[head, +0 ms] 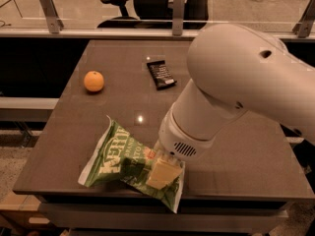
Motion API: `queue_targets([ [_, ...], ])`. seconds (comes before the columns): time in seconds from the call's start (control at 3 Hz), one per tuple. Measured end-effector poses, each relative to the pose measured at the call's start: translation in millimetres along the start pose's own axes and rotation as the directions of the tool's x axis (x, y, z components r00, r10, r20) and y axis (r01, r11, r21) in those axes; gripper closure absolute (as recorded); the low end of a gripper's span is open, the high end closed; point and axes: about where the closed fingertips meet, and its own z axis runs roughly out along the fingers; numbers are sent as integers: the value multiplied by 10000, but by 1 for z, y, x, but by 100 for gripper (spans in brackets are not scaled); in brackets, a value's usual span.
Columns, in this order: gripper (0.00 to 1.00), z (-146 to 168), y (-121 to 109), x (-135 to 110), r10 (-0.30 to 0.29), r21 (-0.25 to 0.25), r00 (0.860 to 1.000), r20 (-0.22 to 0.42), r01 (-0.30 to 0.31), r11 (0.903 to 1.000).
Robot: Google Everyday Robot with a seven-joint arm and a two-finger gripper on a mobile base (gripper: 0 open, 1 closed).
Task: Move green jalapeno chip bag near rxbar chocolate
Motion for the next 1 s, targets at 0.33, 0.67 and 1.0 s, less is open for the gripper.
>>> queue_targets([
  [0.33, 100, -1, 1, -1, -23, 26, 10000, -5, 23, 10000],
  [0.67, 100, -5, -6, -2, 10, 45, 10000, 32, -11, 10000],
  [1.0, 100, -17, -23, -6, 70, 161, 10000, -16, -70, 9998],
])
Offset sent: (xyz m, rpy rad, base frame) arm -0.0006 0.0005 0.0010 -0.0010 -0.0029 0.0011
